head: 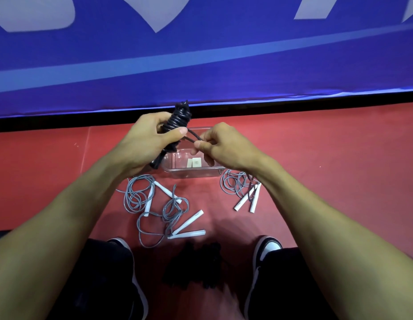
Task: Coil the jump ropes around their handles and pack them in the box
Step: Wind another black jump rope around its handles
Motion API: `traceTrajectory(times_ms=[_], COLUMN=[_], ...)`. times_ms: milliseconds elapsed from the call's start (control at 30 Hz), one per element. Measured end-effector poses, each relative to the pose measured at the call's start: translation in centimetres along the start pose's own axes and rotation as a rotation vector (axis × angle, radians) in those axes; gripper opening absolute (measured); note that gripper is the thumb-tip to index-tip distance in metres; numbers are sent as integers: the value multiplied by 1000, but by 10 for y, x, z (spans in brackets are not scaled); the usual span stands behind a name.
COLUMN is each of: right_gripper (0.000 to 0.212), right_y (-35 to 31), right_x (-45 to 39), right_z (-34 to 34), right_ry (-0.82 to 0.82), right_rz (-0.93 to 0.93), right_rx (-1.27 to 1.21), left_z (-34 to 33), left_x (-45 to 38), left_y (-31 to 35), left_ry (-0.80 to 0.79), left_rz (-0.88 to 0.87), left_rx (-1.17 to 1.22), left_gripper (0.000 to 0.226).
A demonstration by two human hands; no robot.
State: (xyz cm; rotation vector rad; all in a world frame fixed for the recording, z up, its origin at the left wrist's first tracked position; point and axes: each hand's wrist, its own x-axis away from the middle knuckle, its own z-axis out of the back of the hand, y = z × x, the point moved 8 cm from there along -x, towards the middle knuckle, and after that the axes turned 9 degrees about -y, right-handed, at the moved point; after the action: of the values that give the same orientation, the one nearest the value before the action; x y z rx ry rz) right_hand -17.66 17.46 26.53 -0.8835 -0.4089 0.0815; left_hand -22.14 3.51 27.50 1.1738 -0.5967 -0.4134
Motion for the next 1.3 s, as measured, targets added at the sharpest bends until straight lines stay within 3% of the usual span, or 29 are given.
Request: traceTrajectory(times_ms=[167, 333, 467, 567, 633, 767, 933, 1000, 1200, 1300], right_gripper=[27, 28, 29, 31, 37, 31, 45, 45, 35, 31], right_y=[-15, -18, -14, -5, -4, -7, 7, 10, -4, -5], right_x=[0, 0, 1, 1, 1, 0, 0, 0, 2, 2], right_z=[-2, -6, -7, -7, -3, 1, -5, -5, -3, -11], right_ry=[19, 2, -12, 0, 27, 48, -34, -51, -39, -80], right_rz=[100, 101, 72, 24, 25, 51, -92, -105, 31, 49], right_rx=[-22, -138, -80, 32, 65, 103, 95, 96, 48, -117], left_z=[2, -2, -16, -27, -26, -16, 1, 3, 5, 2], left_x=[1, 1, 2, 2, 2, 3, 4, 3, 4, 3], left_y=[2, 7, 1, -7, -6, 5, 0, -5, -4, 0], left_ry=[32, 20, -94, -181, -205, -146, 44, 68, 85, 75], left_rz=[-10, -69, -21, 43, 15, -39, 36, 73, 81, 39], left_rx=[111, -32, 65, 263, 156, -56, -81, 22, -77, -30], left_gripper=[26, 23, 33, 23, 25, 31, 50, 48, 32, 28])
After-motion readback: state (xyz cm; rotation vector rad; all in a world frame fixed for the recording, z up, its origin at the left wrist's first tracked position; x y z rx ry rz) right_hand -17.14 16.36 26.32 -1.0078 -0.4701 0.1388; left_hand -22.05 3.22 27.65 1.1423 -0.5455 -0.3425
